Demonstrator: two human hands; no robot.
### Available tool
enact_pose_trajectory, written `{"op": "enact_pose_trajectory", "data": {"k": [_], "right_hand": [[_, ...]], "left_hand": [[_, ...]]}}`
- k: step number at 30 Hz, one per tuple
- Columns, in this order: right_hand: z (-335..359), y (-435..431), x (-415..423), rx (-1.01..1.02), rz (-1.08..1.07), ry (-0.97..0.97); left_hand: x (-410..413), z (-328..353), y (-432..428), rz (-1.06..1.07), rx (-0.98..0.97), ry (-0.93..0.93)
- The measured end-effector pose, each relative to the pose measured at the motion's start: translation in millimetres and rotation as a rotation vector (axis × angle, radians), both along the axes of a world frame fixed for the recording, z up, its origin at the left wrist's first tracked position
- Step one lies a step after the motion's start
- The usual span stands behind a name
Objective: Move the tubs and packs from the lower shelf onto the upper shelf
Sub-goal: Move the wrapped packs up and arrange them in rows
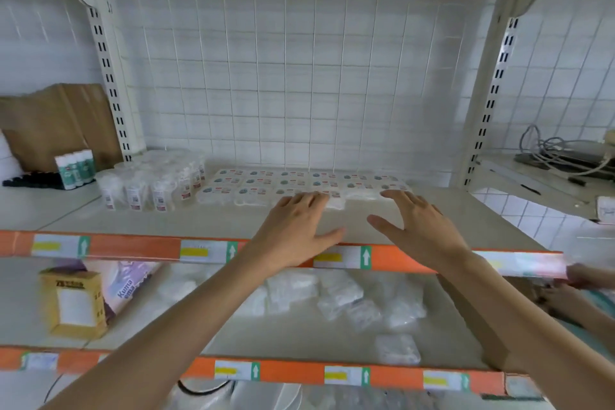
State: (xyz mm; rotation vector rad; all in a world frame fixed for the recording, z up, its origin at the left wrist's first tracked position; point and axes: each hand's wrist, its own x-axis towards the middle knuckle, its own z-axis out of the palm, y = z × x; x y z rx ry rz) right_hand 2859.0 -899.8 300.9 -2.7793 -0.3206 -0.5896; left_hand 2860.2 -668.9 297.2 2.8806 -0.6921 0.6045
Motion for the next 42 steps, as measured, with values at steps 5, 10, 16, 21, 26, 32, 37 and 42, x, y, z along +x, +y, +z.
{"op": "enact_pose_trajectory", "data": {"k": [5,10,16,21,26,32,37,42], "right_hand": [[-7.8,-14.7,-39.3,0.068,0.037,-0.029],[-19.4,-28.2,-58.9,0.060,0.102,-0.039],[-55.1,-27.4,-84.7,0.115,0.205,-0.121],[-98.9,-25.8,-88.7,0.069,0.206,-0.020],[-143.8,-31.2,-63.9,-0.029,0.164,0.170],[-206.1,-34.9,-17.4,-0.116,0.121,0.404],[-246.1,-27.7,25.5,-0.212,0.068,0.447],[-271.4,-17.0,67.8,-0.248,0.096,0.408]], "left_hand": [[-45.2,-9.4,-25.1,0.022,-0.030,-0.006],[-83.6,-28.6,-34.6,0.057,-0.025,-0.031],[-116.8,-69.8,-36.8,0.095,-0.042,0.008],[-118.1,-110.0,-40.8,0.129,-0.024,0.116],[-93.2,-153.4,-40.3,0.145,0.003,0.259],[-40.7,-218.9,-33.6,0.150,0.053,0.377],[12.4,-254.3,-33.5,0.175,0.015,0.382],[64.1,-271.5,-42.4,0.123,0.057,0.334]]}}
